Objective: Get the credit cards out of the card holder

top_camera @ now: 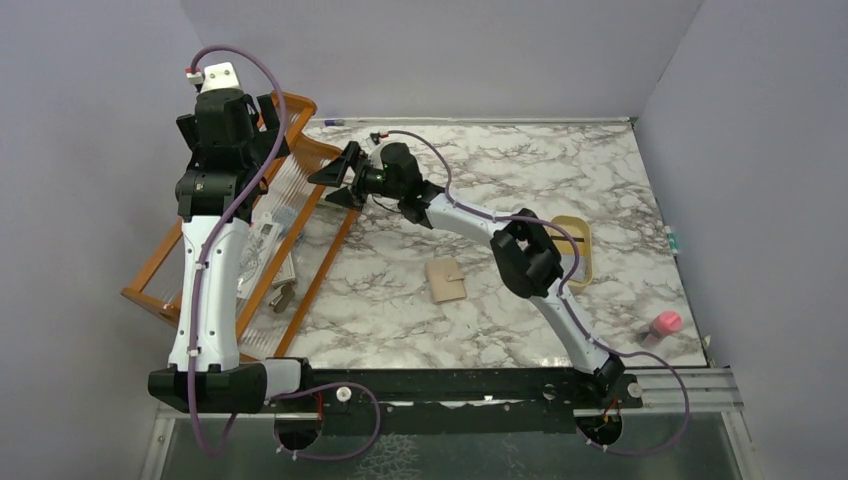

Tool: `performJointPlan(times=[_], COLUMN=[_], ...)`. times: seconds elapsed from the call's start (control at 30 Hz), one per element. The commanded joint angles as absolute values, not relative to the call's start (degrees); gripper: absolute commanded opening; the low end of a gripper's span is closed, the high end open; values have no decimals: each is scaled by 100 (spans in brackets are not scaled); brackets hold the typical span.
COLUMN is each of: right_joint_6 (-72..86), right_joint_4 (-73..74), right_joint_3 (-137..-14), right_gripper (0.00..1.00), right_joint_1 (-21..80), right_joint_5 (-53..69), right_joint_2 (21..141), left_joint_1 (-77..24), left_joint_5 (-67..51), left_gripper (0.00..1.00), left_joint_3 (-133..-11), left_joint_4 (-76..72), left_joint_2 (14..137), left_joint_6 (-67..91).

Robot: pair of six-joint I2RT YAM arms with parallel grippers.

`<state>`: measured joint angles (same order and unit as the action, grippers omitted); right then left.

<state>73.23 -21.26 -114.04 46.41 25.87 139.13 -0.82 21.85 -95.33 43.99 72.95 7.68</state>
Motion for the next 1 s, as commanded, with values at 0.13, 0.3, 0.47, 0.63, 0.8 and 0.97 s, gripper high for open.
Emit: performJointPlan(times=[0.13,0.3,0.47,0.63,0.8,0.97], right_joint_6=[8326,8533,8693,8849,9028,9152], right_joint_4=[-1923,-1941,-1922,-1876,-1801,-1718], right_joint_3=[-12264,-13192,-13641,-13942,-14271,-14281], right_gripper=[90,75,66,53,25,1], right_joint_1=[4830,4931,5021,5087,5124,5124], right_joint_5=[2058,2040,1857,1723,1563,1387], right_joint_2=[14782,15373,15679,15943,16170,16136], left_joint_1=[-53,-53,-53,-53,-53,-53], left_joint_5=[1600,1559,1508,1433,1423,1441], left_gripper=[99,99,99,99,99,99], left_joint_3=[-9158,-9008,-8956,-8943,-8907,-8874], left_joint_4=[3992,3876,3839,3832,3835,3838], left_joint_2=[6966,6860,6757,6685,6631,6563], left_joint_6=[753,726,738,765,767,757])
